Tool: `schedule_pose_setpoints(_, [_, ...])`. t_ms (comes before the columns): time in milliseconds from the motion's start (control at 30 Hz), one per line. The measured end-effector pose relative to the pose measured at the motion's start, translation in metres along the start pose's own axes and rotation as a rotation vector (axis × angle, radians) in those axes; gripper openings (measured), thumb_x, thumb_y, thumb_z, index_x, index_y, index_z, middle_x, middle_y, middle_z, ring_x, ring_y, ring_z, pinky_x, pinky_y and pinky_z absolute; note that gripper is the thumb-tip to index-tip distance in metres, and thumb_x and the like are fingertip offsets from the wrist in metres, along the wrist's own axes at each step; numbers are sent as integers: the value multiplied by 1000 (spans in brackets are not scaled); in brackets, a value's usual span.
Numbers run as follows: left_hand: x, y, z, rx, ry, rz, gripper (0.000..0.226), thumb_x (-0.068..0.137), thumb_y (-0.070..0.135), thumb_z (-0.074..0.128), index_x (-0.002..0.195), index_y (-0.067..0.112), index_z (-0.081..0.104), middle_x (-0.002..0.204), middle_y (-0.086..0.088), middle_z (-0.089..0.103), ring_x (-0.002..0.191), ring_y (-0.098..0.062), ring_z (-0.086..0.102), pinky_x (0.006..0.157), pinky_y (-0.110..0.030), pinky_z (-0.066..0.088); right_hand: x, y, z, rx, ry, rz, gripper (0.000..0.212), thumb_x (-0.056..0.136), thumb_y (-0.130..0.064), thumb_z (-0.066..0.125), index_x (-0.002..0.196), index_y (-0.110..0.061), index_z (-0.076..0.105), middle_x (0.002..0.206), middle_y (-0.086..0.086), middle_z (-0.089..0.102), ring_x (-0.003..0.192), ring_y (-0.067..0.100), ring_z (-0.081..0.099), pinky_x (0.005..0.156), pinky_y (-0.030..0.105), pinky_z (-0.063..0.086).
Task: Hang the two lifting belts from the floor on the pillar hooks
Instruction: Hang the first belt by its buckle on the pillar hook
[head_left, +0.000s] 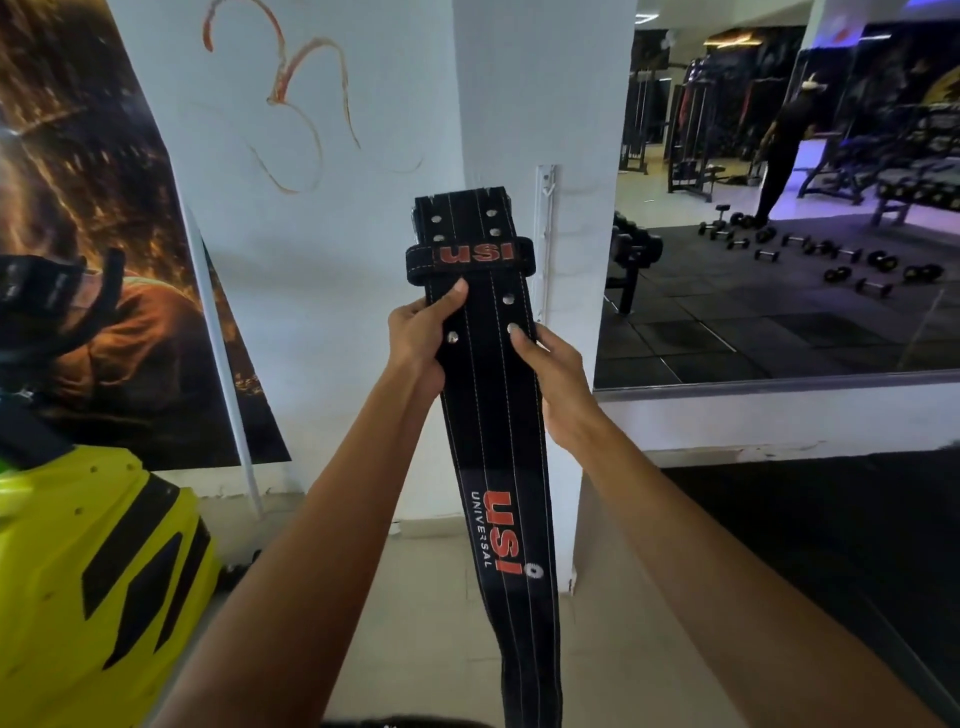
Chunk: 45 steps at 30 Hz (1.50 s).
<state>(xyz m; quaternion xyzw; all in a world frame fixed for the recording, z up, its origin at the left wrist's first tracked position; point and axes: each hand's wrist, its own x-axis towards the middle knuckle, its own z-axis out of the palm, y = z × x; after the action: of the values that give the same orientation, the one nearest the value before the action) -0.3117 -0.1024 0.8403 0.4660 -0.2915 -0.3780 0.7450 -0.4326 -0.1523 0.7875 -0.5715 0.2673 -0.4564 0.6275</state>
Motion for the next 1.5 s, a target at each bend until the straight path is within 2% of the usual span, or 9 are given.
schedule_pose_setpoints(233, [-48, -90, -39, 232, -171, -59, 24, 81, 15, 68, 103, 4, 67, 95, -12, 74, 85, -25, 72, 67, -26, 58, 15, 1, -4, 128, 192, 86, 6, 80, -29, 68, 79, -27, 74, 119, 8, 68, 121, 27, 55, 111, 50, 32])
schedule_pose_setpoints(333, [-64, -119, -59, 373, -236, -193, 27, 78, 11, 71, 102, -2, 67, 96, -17, 74, 83, -28, 72, 69, -28, 58, 18, 6, -11, 154, 253, 148, 10, 81, -28, 68, 87, -23, 73, 126, 6, 64, 127, 24, 50, 113, 49, 29])
schedule_pose_setpoints(467, [-29, -71, -35, 269, -152, -10, 18, 84, 16, 66, 95, 3, 71, 91, -12, 75, 79, -23, 73, 67, -27, 59, 12, 19, -12, 186, 252, 207, 31, 81, -30, 67, 107, -12, 69, 122, 11, 66, 116, 30, 59, 104, 51, 42])
schedule_pose_setpoints(567, [-43, -87, -41, 246, -149, -31, 16, 84, 15, 66, 94, 3, 71, 88, -11, 75, 79, -25, 73, 67, -28, 59, 11, 22, -13, 194, 241, 219, 16, 82, -29, 67, 92, -17, 73, 122, 12, 66, 117, 30, 58, 105, 51, 41])
schedule_pose_setpoints(733, [-73, -131, -84, 633, -269, -182, 5, 80, 12, 71, 84, 9, 72, 86, -5, 76, 78, -19, 73, 66, -23, 55, 9, 36, -15, 126, 224, 229, 14, 80, -29, 69, 67, -29, 75, 127, 7, 64, 127, 28, 49, 113, 52, 28])
schedule_pose_setpoints(900, [-29, -65, -43, 299, -49, -106, 20, 85, 26, 66, 90, 7, 68, 88, -6, 74, 75, -15, 72, 58, -19, 56, 12, 26, -16, 113, 158, 222, 19, 84, -26, 65, 99, -16, 71, 120, 11, 66, 115, 30, 59, 105, 50, 41])
schedule_pose_setpoints(1033, [-15, -58, -35, 190, -121, -431, 36, 82, 39, 67, 102, 9, 65, 94, -5, 71, 84, -19, 69, 60, -25, 54, 11, 20, -21, 43, 172, 199, 22, 84, -23, 65, 103, -13, 70, 119, 11, 67, 114, 31, 59, 105, 49, 42])
schedule_pose_setpoints(1333, [-2, -62, -16, -27, 79, -364, 2, 83, 3, 66, 85, 4, 65, 86, -9, 67, 75, -20, 65, 52, -28, 54, 3, 25, -34, -149, 92, 134, 34, 85, -30, 63, 116, -15, 64, 126, 8, 64, 121, 28, 55, 110, 50, 35])
schedule_pose_setpoints(1500, [3, -46, 1, -127, 127, -269, 21, 82, 1, 66, 103, -1, 67, 79, -8, 69, 58, -18, 69, 53, -32, 57, -17, 44, -47, -183, 71, 59, 30, 84, -18, 65, 109, -3, 64, 112, 13, 69, 106, 25, 65, 98, 37, 48])
